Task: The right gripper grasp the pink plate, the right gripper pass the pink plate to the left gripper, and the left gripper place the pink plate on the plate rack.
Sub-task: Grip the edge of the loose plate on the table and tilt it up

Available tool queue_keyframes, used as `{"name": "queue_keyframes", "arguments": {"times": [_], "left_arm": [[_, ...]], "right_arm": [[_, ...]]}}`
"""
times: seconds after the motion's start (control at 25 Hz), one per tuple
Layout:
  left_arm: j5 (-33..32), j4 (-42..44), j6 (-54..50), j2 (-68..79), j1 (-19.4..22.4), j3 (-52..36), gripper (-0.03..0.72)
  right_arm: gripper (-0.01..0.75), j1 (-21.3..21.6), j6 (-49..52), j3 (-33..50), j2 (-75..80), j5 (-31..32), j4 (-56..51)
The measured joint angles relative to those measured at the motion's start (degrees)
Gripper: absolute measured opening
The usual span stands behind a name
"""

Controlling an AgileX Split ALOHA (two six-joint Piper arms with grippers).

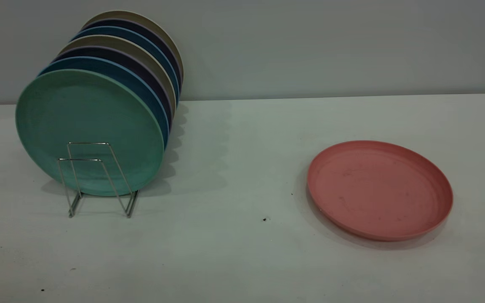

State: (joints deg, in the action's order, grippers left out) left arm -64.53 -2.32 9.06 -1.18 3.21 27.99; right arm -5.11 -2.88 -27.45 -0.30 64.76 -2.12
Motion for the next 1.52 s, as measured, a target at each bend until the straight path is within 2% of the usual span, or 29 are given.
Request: {"name": "queue_keyframes", "arguments": {"times": [0.2, 0.4, 0.64, 0.76, 1.0, 1.12, 1.2, 1.32, 1.52], "left_arm": [[3.5, 0.0, -2.6, 6.7, 0.0, 3.8, 0.620], [9.6, -1.5, -3.8, 22.5, 0.0, 9.5, 0.634], [15.0, -5.7, 0.5, 44.1, 0.0, 16.4, 0.633], [17.0, -12.1, 5.8, 53.9, 0.0, 18.4, 0.629], [19.8, -32.2, 21.4, 68.3, 0.0, 20.7, 0.612], [20.6, -40.2, 28.6, 74.2, -0.2, 21.8, 0.606], [21.2, -41.7, 30.5, 78.0, -2.0, 23.5, 0.603], [22.5, -41.3, 31.0, 84.1, -7.0, 26.5, 0.601], [23.7, -36.7, 29.8, 93.2, -15.2, 31.7, 0.593]], "right_arm": [[0.538, 0.0, 0.1, -2.6, 9.9, -5.0, -2.4], [0.553, 0.0, 0.0, -6.2, 27.0, -8.9, -5.5], [0.554, 0.0, -4.2, -8.1, 46.6, -21.4, -12.2], [0.554, 0.0, -8.2, -8.1, 56.1, -25.9, -17.3], [0.554, 0.0, -14.3, -10.0, 73.6, -34.2, -26.0], [0.554, 0.0, -15.9, -12.6, 82.4, -36.3, -27.6], [0.554, 0.0, -16.7, -14.7, 87.7, -36.7, -28.3], [0.554, 0.0, -17.8, -18.6, 95.2, -36.7, -28.8], [0.554, 1.4, -20.9, -25.5, 105.3, -33.6, -29.0]]}}
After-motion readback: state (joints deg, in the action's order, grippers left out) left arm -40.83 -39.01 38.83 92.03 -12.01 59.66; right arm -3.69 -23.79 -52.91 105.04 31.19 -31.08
